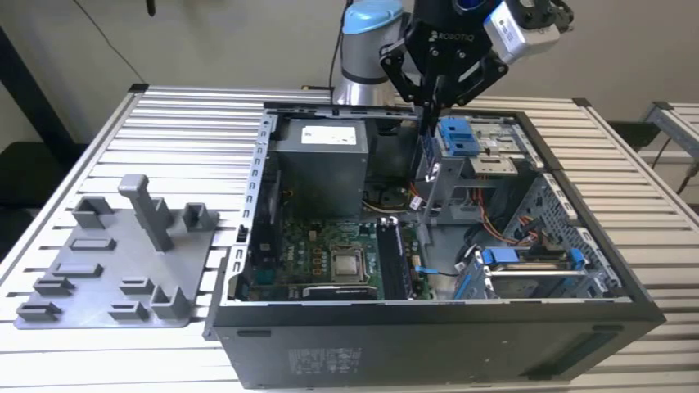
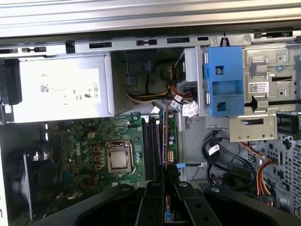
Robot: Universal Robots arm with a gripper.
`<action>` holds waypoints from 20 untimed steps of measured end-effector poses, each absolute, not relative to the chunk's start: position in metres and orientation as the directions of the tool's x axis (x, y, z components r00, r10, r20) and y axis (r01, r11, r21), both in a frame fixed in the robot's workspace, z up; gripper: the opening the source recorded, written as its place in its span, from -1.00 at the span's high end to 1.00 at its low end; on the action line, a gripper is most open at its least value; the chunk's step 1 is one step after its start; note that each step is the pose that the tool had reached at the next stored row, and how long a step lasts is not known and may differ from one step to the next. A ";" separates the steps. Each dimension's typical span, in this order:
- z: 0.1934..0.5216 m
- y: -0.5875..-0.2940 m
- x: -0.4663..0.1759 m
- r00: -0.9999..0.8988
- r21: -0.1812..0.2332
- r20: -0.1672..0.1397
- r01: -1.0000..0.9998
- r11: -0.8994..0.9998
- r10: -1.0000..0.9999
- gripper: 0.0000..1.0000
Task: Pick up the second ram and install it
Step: 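Insert the second ram into the second slot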
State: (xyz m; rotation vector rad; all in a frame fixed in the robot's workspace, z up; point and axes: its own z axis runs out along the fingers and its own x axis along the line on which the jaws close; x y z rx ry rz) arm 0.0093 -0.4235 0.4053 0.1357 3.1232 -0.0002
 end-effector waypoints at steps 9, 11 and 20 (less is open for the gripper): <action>0.402 -0.424 0.009 -0.996 -0.001 -0.016 0.087 0.996 0.087 0.72; 0.400 -0.424 0.009 -0.996 -0.002 -0.016 0.087 0.996 0.087 0.72; 0.388 -0.426 0.009 -0.996 -0.005 -0.016 0.087 0.996 0.087 0.72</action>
